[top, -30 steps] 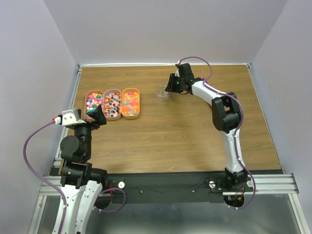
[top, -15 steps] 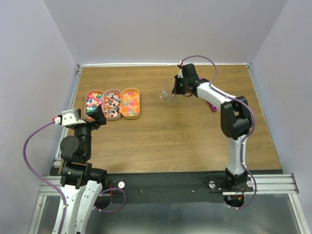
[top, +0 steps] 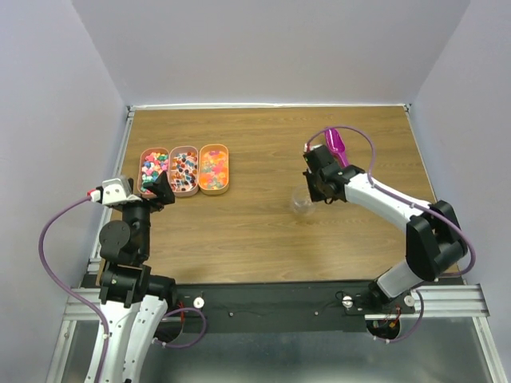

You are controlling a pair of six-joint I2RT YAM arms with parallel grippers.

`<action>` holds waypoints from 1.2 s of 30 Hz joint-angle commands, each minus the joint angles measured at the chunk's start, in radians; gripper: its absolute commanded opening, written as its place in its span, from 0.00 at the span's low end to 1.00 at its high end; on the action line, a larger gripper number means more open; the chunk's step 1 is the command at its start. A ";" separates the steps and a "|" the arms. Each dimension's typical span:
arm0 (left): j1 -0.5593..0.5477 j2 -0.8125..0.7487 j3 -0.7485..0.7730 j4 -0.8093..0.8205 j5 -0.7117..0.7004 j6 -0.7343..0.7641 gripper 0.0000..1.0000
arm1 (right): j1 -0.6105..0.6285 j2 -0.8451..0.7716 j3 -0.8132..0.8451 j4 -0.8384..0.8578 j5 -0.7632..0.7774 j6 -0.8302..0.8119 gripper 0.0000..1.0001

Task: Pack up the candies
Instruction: Move the packing bottle to the center of the board.

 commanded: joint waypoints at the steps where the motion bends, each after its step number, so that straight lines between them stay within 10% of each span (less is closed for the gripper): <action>1: -0.002 0.016 -0.001 0.008 -0.022 0.007 0.99 | 0.003 -0.094 -0.101 -0.100 0.157 0.035 0.01; 25: -0.002 0.050 0.002 0.008 -0.025 0.004 0.99 | 0.019 -0.045 -0.181 0.013 0.175 0.156 0.05; 36: -0.002 0.059 0.000 0.007 -0.022 0.000 0.99 | 0.019 -0.127 -0.188 0.021 0.158 0.148 0.54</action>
